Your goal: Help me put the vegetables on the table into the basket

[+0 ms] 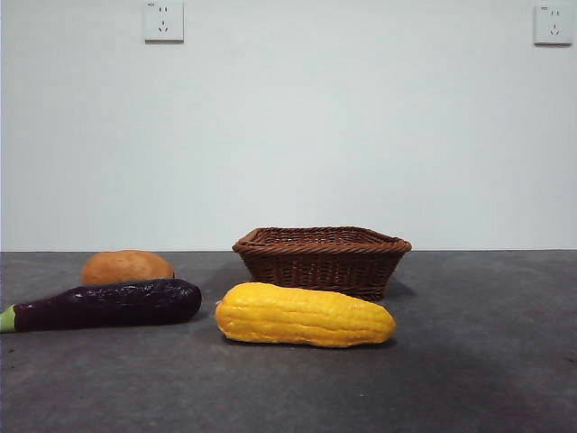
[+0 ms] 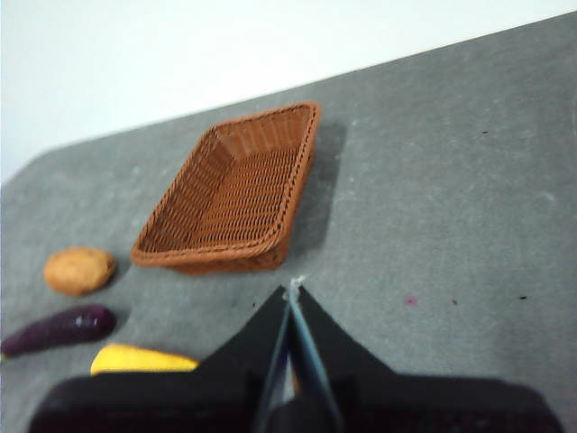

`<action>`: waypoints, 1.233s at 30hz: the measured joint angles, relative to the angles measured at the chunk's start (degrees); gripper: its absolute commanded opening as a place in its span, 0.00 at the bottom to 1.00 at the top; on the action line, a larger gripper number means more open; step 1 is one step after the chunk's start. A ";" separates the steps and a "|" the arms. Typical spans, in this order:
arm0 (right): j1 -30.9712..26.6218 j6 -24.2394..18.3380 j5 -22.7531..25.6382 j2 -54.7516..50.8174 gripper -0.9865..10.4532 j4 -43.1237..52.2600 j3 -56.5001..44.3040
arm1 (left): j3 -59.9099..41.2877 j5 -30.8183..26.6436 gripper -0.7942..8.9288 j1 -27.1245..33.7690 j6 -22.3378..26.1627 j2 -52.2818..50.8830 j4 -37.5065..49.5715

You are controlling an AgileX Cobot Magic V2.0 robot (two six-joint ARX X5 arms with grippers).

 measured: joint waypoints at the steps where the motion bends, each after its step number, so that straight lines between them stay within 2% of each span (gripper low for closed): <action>1: 0.00 -1.18 -0.04 1.18 0.08 -1.88 2.16 | 1.42 0.59 0.08 -0.17 0.17 0.85 -1.14; 6: 0.00 -7.41 -1.90 7.85 0.08 -10.97 13.62 | 9.70 3.69 0.08 -0.92 2.05 4.94 -6.73; 12: 0.00 -12.20 -3.58 14.58 0.08 -19.19 23.19 | 19.63 5.20 0.08 -2.38 5.88 8.98 -15.04; 17: 0.00 -14.43 -4.37 17.88 0.08 -22.23 26.08 | 23.96 5.25 0.08 -4.68 10.12 10.91 -20.98; 23: 0.00 -16.00 -5.90 19.37 0.09 -24.24 26.23 | 24.13 5.27 0.09 -6.51 11.76 12.15 -21.64; 24: 0.00 -16.02 -5.92 19.34 0.10 -24.26 26.23 | 24.13 5.27 0.15 -6.51 11.76 12.55 -21.64; 25: 0.00 -16.09 -5.92 19.32 0.18 -24.28 26.23 | 24.13 5.27 0.29 -6.54 11.76 12.79 -21.64; 27: 0.00 -16.22 -5.97 19.28 0.41 -24.30 26.23 | 24.13 5.27 0.67 -6.56 11.76 13.16 -21.64; 28: 0.00 -16.20 -6.01 19.28 0.52 -24.33 26.23 | 24.13 5.27 0.74 -6.56 11.76 13.27 -21.64; 29: 0.00 -16.17 -6.10 19.28 0.58 -24.35 26.23 | 24.13 5.27 0.74 -6.56 11.76 13.29 -21.64; 30: 0.00 -15.91 -6.23 19.28 0.59 -24.35 26.23 | 24.13 5.29 0.74 -6.58 11.76 13.40 -21.64; 37: 0.00 -14.69 -8.00 21.64 0.59 -24.24 26.43 | 26.69 5.27 0.73 -6.60 12.07 16.09 -21.68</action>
